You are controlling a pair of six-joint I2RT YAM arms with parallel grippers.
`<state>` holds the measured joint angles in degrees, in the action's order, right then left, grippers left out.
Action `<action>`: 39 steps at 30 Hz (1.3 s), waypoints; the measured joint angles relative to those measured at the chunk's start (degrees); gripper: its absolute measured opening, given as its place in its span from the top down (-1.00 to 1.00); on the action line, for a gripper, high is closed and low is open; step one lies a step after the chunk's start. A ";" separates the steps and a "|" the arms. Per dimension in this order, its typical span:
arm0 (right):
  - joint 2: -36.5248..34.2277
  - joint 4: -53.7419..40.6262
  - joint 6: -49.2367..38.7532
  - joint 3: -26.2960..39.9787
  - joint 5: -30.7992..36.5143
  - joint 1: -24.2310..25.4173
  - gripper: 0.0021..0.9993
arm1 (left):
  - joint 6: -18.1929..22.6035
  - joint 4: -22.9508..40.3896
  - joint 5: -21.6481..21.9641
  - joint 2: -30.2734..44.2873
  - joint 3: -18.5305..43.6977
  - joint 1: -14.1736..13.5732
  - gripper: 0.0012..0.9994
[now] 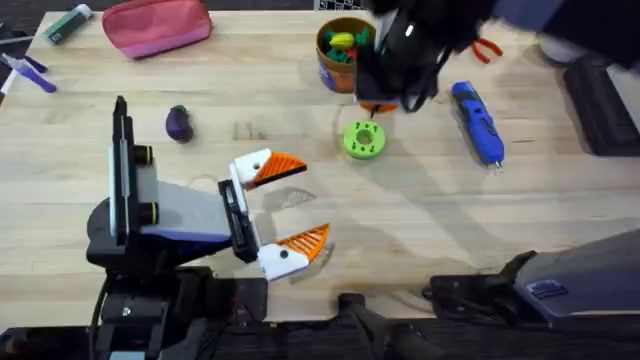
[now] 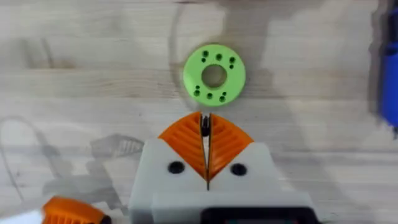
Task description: Pick up the gripper from the table and insert it into the empty holder that is missing its gripper. Then pick up a screw, insert it into the mounting hole, and use the screwdriver to tighten it. Finally, clean up the table by picking up the vegetable and placing it into the bucket.
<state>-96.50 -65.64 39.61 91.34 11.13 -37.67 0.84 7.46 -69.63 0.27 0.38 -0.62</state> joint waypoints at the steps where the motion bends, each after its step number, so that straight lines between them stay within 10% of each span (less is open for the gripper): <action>1: 0.18 -1.40 -1.86 2.05 -0.01 0.00 0.99 | 0.00 -0.01 0.00 -0.01 0.00 0.00 -0.97; 22: -0.52 -14.53 -35.29 28.41 -4.55 -5.91 0.99 | 0.00 0.00 0.00 -0.02 0.00 0.00 -0.97; 39: -1.62 -14.55 -54.09 29.95 -7.62 -18.07 0.99 | 0.00 -0.02 0.00 -0.02 0.00 0.00 -0.97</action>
<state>-98.13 -80.19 -14.48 121.30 3.52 -55.74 0.84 7.44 -69.63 0.25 0.38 -0.62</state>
